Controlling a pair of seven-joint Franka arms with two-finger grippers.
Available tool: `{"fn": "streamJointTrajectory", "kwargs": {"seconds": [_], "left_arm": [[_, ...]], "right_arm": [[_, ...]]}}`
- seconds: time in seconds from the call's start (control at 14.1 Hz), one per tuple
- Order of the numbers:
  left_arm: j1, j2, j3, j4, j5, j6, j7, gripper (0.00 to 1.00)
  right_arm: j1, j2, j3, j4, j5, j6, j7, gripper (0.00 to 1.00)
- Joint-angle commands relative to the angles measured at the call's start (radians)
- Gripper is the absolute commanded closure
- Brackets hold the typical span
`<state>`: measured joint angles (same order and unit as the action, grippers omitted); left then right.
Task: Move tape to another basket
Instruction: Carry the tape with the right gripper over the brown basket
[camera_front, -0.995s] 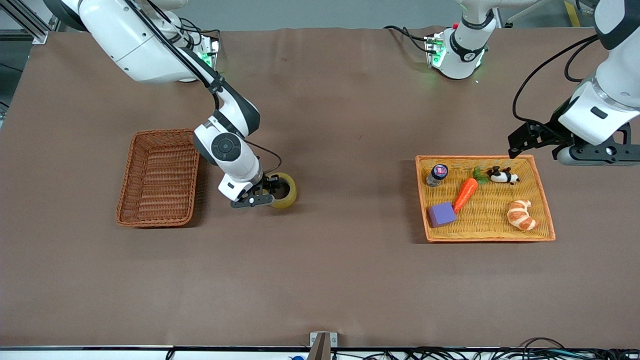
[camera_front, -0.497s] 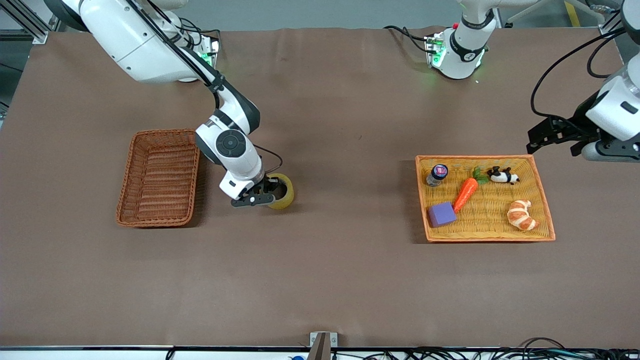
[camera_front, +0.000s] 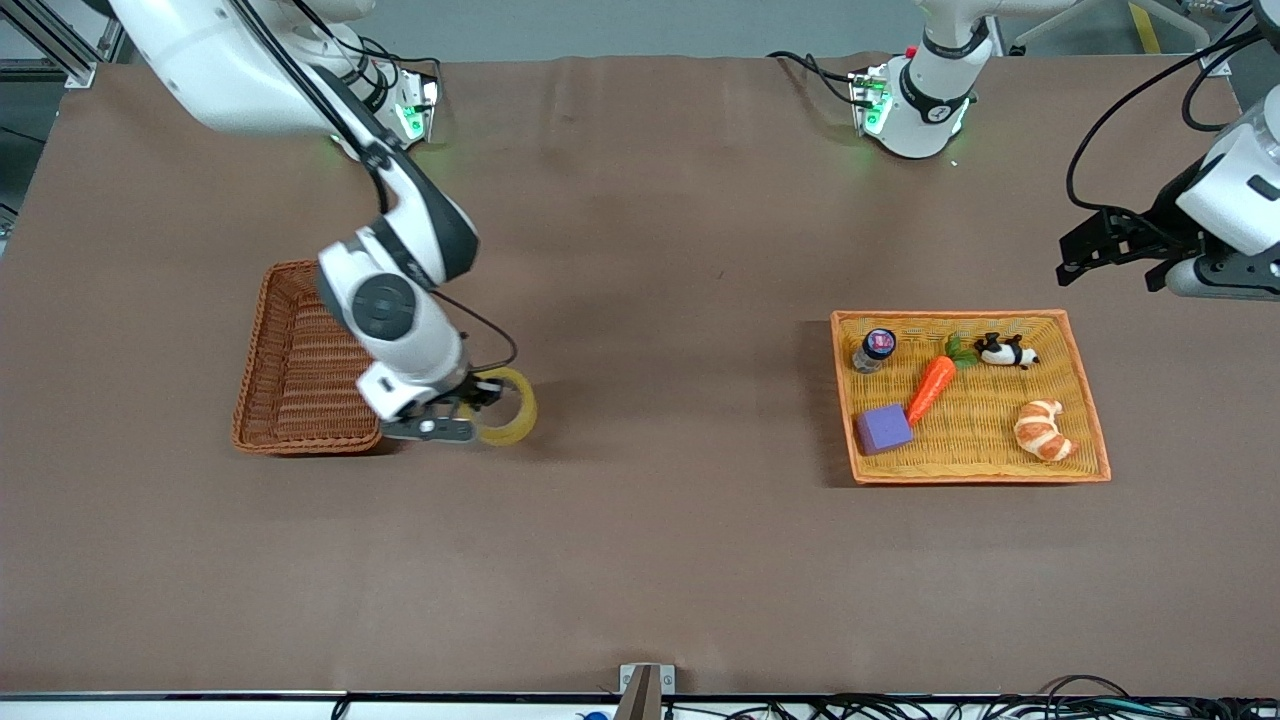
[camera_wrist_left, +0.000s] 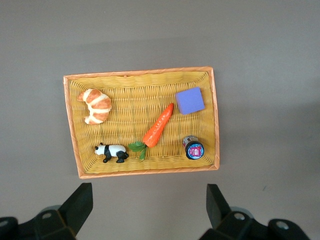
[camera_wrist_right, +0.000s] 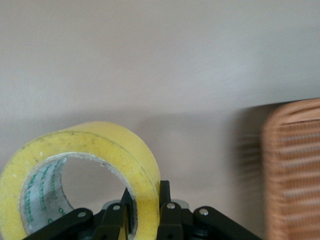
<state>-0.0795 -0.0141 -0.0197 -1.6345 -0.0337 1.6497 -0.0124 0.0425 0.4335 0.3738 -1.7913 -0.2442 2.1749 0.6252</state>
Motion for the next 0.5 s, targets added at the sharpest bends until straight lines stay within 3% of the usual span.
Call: {"fn": "streamJointTrajectory", "kwargs": {"seconds": [0.0,0.21,0.43], "left_arm": [[-0.006,0.002,-0.008,-0.002,0.024,0.001,-0.009,0.0],[-0.005,0.002,-0.009,-0.002,0.026,0.007,-0.044,0.0],[0.001,0.002,-0.009,-0.002,0.024,0.007,-0.046,0.0]], "right_arm": [[-0.012,-0.154,-0.112,-0.052,0.083,-0.087,-0.199,1.0],[-0.01,-0.277,-0.275,-0.156,0.183,-0.092,-0.491,1.0],[-0.01,-0.344,-0.409,-0.276,0.21,-0.061,-0.665,1.0]]}}
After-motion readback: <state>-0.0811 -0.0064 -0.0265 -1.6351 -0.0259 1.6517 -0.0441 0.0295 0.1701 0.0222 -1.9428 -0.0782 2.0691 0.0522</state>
